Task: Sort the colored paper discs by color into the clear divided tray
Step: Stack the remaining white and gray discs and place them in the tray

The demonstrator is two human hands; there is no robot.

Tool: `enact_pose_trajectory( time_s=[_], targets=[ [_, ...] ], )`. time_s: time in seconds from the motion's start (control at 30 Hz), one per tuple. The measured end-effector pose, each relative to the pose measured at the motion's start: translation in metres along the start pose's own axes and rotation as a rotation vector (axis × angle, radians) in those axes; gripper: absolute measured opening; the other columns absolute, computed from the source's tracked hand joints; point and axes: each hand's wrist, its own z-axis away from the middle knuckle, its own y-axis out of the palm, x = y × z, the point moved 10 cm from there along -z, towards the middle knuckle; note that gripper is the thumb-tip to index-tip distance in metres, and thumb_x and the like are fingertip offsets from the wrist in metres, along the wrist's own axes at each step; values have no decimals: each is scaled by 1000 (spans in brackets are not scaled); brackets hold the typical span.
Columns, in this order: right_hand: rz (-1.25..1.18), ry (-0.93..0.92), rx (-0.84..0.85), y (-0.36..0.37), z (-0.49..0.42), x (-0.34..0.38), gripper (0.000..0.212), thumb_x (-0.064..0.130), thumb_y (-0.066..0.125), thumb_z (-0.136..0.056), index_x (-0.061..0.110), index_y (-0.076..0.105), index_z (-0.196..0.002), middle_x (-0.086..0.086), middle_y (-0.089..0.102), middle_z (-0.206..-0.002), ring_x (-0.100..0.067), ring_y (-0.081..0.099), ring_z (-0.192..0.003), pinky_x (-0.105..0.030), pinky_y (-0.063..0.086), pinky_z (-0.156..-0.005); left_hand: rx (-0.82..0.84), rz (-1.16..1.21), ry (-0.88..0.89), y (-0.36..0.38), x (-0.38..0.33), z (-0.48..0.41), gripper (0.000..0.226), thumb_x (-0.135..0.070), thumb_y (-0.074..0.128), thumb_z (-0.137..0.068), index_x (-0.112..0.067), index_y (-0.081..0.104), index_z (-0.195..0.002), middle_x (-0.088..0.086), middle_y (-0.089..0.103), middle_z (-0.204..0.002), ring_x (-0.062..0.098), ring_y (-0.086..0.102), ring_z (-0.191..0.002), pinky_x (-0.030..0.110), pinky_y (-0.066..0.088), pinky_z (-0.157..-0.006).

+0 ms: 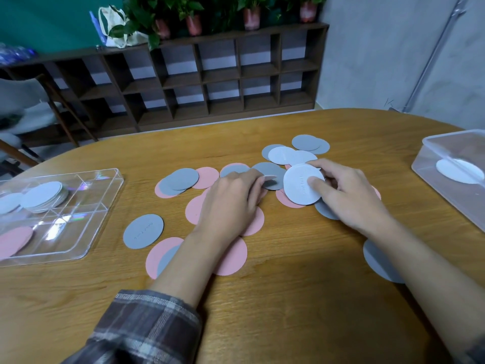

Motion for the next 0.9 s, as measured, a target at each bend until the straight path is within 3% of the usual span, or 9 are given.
enact_pose_trajectory(
  time_s=[0.1, 0.2, 0.3, 0.37, 0.47, 0.57, 0.7, 0.8, 0.9],
  targets=[
    [-2, -11, 8, 2, -1, 0, 26, 20, 57, -99, 32, 69, -119, -14, 68, -88, -18, 54, -80, -12, 35, -62, -101, 92, 6, -13, -4, 1, 26, -30, 46, -108, -17, 67, -98, -3, 69, -91, 23, 59, -87, 42, 48, -75],
    [-3, -24, 19, 4, -1, -1, 29, 23, 56, -100, 35, 68, -123, -15, 68, -88, -20, 57, -80, -24, 42, -72, -190, 200, -15, -24, -8, 1, 22, -21, 52, -108, -12, 68, -96, -1, 67, -89, 20, 58, -84, 33, 45, -76],
    [-13, -31, 31, 7, -2, -3, 32, 25, 55, -102, 37, 64, -130, -18, 70, -95, -26, 62, -87, -40, 49, -85, -181, 336, -58, -26, -8, -1, 19, -20, 56, -107, -14, 72, -97, -10, 69, -87, 16, 60, -82, 29, 45, -76],
    [-29, -37, 40, 8, -2, -2, 35, 26, 55, -103, 42, 61, -134, -18, 71, -96, -27, 63, -89, -44, 50, -87, -136, 407, -89, -20, -6, -2, 15, -21, 61, -105, -18, 74, -98, -19, 68, -82, 11, 62, -79, 29, 47, -75],
    [-50, -38, 63, 12, -1, 1, 38, 27, 52, -105, 43, 59, -138, -1, 67, -77, -21, 60, -75, -39, 49, -76, -80, 548, -186, -7, 1, 0, 8, -21, 68, -100, -22, 76, -100, -7, 70, -71, 11, 64, -63, 33, 55, -68],
    [-106, -30, 105, 17, 0, 1, 39, 27, 46, -108, 47, 58, -139, 14, 59, -64, -5, 54, -62, -29, 45, -68, -71, 562, -230, -1, 0, 3, 10, -22, 71, -99, -24, 79, -105, 0, 73, -72, 15, 71, -64, 40, 61, -73],
    [-172, 6, 153, 22, 1, -2, 41, 27, 40, -110, 52, 58, -137, 5, 63, -70, -9, 60, -68, -31, 50, -77, -53, 540, -260, 6, -1, 5, 13, -25, 69, -99, -21, 81, -96, 0, 72, -64, 18, 70, -64, 41, 59, -74],
    [-207, -5, 168, 22, 2, 1, 40, 28, 40, -109, 52, 60, -134, 3, 65, -76, -13, 63, -74, -37, 51, -87, -50, 464, -237, 8, -4, 5, 13, -27, 70, -97, -25, 82, -101, -1, 69, -63, 18, 66, -65, 41, 56, -73],
    [-124, -59, 161, 22, 5, 9, 33, 37, 49, -106, 47, 59, -136, 7, 66, -77, -9, 63, -73, -25, 50, -79, -43, 447, -219, 11, -7, 6, 15, -29, 71, -95, -23, 81, -105, 0, 73, -70, 18, 68, -71, 42, 55, -72]
  ],
)
